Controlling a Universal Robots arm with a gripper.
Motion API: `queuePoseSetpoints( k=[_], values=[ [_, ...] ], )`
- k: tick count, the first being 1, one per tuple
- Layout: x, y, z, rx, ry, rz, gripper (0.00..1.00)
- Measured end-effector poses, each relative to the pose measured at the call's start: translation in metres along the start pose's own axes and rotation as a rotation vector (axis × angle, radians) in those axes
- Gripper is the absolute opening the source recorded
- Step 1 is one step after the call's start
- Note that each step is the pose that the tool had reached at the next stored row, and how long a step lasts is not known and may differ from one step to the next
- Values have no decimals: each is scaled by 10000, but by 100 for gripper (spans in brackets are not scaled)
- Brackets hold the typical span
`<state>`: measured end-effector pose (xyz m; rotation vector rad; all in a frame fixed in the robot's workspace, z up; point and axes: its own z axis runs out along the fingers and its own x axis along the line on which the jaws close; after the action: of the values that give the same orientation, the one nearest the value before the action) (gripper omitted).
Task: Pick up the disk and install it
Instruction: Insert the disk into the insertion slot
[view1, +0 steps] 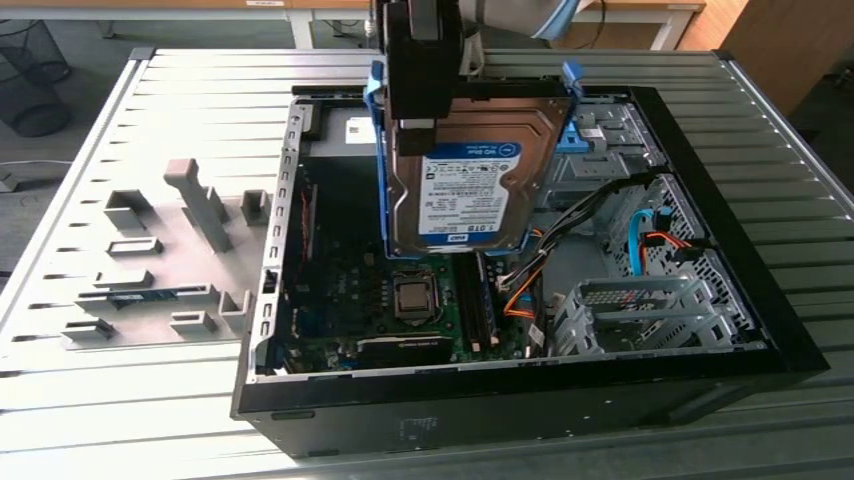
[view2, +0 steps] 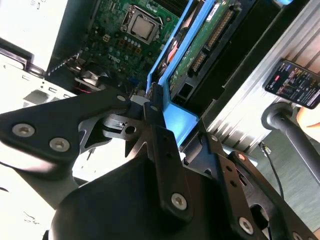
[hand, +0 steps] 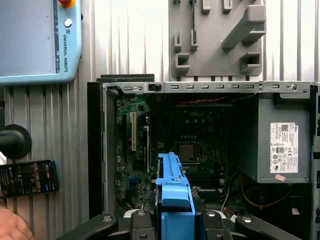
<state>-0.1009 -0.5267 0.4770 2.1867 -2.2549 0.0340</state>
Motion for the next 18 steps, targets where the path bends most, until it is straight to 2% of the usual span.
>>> queuePoseSetpoints(
  k=[3, 11, 14, 15, 18],
  values=[
    [7, -26, 2, 0, -2, 1, 36],
    [10, -262, 8, -12, 0, 0, 36],
    [9, -370, 10, -18, 0, 0, 36],
    [27, -530, 17, -30, 0, 0, 36],
    [90, -539, 23, -30, -1, 0, 36]
  ],
)
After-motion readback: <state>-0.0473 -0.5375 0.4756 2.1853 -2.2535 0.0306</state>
